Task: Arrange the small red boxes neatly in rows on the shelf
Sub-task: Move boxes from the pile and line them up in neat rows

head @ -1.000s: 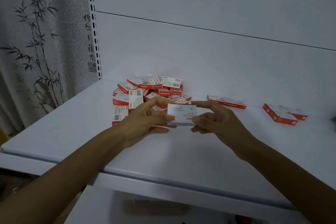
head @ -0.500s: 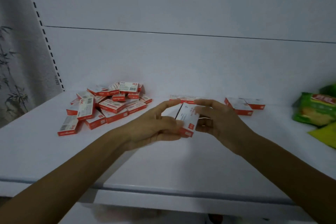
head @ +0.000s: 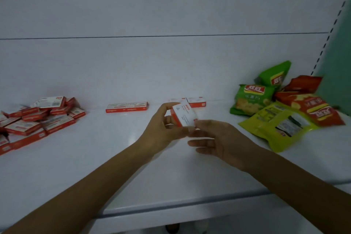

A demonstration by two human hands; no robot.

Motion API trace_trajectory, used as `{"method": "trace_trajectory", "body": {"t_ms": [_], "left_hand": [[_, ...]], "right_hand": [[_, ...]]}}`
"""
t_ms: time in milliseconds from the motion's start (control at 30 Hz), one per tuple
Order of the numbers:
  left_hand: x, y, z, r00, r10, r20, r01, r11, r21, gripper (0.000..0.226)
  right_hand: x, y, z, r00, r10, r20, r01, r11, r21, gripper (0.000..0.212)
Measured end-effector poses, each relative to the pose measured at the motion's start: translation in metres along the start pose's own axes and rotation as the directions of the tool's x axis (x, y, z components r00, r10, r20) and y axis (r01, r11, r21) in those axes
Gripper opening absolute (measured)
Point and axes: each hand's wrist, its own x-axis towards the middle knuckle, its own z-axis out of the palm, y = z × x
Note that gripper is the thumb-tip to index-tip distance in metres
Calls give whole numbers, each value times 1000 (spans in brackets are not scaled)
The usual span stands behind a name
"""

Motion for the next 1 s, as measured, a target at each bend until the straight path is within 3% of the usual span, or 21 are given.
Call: {"method": "trace_trajectory", "body": {"t_ms": [167, 333, 433, 467, 567, 633, 800, 900, 1000], "left_hand": [[12, -6, 36, 971, 237, 3, -229, 933, 279, 65], [23, -6, 49, 967, 251, 30, -241, 877, 416, 82], [26, -12, 46, 976, 210, 57, -208, 826, 524, 78], [28, -15, 42, 975, 209, 77, -213, 775, 595, 75], [42, -24, 21, 962, 230, 150, -243, 457, 855, 76], [52, -34, 6, 973, 194, 123, -186, 352, 917, 70], [59, -53, -8, 983, 161, 84, -140, 380, 914, 73], [60, -54, -9, 977, 184, 108, -175, 396, 902, 77], [60, -58, -11, 973, 200, 118, -191, 402, 895, 77]], "right_hand": [[0, -3, -22, 994, -44, -101, 61, 984, 168, 21], [7, -9, -41, 968, -117, -220, 161, 967, 196, 18], [16, -18, -55, 934, -171, -314, 225, 964, 143, 17], [19, -20, -60, 924, -194, -330, 239, 966, 102, 18], [33, -23, -73, 869, -343, -356, 271, 933, -236, 18], [43, -21, -80, 855, -402, -328, 253, 875, -413, 18], [65, -11, -87, 926, -242, -291, 113, 910, -399, 19], [74, -11, -88, 933, -213, -290, 97, 924, -370, 19], [82, -10, -90, 938, -216, -273, 67, 881, -467, 29]]}}
